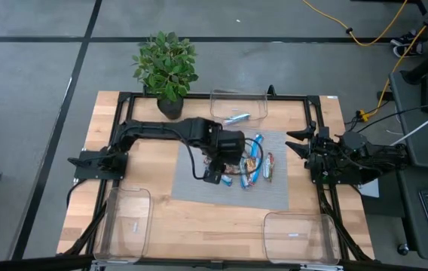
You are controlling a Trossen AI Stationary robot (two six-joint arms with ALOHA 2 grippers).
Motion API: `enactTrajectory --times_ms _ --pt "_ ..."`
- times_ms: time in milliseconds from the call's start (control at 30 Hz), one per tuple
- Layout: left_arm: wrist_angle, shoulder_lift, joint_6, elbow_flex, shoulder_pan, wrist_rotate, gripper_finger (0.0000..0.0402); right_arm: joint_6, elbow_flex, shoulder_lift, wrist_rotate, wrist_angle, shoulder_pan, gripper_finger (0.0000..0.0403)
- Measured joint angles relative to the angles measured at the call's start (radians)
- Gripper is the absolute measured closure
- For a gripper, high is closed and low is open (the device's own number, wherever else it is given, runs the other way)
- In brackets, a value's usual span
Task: Pick and place Granola Bars by type
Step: Put the blue granola bar into the bottom left transparent bin
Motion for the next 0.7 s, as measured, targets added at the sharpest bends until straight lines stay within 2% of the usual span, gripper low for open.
enactTrajectory --times_ms 233,400,567,700 --pt "0.245 0.001 -0.193 -0.197 -0.012 -0.004 0.0272 -0.042 0.000 0.000 -0.001 -0.020 0.000 0.0189" --pt "0.334 0.001 -0.318 -0.324 -0.016 -0.008 0.0272 -0.049 0.000 0.000 -0.008 -0.026 0.000 0.0189" --pt "0.362 0.001 -0.348 -0.435 -0.024 -0.017 0.0272 -0.050 0.000 0.000 -0.008 -0.026 0.000 0.0189" --pt "0.372 0.001 -0.329 -0.510 -0.038 -0.098 0.0270 -0.047 0.000 0.000 -0.009 -0.026 0.000 0.0189"
